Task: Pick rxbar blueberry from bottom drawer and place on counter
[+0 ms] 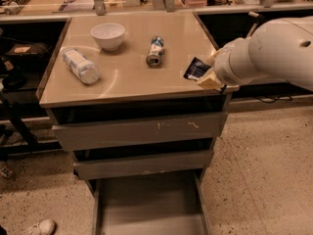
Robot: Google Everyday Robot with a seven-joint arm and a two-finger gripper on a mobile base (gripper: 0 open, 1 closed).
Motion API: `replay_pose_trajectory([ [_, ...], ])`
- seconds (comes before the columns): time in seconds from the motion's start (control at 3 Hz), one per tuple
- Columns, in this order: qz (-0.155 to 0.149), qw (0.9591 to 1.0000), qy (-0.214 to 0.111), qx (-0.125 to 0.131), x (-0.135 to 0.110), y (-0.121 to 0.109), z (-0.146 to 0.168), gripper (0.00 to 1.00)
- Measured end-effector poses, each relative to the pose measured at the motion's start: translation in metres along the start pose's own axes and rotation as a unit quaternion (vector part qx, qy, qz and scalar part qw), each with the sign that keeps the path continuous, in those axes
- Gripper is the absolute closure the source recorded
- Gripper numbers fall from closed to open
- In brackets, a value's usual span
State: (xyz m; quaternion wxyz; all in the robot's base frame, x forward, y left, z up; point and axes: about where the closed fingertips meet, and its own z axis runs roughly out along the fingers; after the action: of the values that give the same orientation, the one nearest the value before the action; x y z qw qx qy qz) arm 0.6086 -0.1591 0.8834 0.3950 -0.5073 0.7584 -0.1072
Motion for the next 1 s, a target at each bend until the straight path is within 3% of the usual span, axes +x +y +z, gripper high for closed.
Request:
replay_pose_trajectory([
  [0.33, -0.005, 1.0000, -0.001, 0.002, -0.013, -0.026, 0.014, 1.00],
  [1.0, -0.007, 0.9999, -0.006, -0.010, -0.028, -0.056, 0.058, 1.00],
])
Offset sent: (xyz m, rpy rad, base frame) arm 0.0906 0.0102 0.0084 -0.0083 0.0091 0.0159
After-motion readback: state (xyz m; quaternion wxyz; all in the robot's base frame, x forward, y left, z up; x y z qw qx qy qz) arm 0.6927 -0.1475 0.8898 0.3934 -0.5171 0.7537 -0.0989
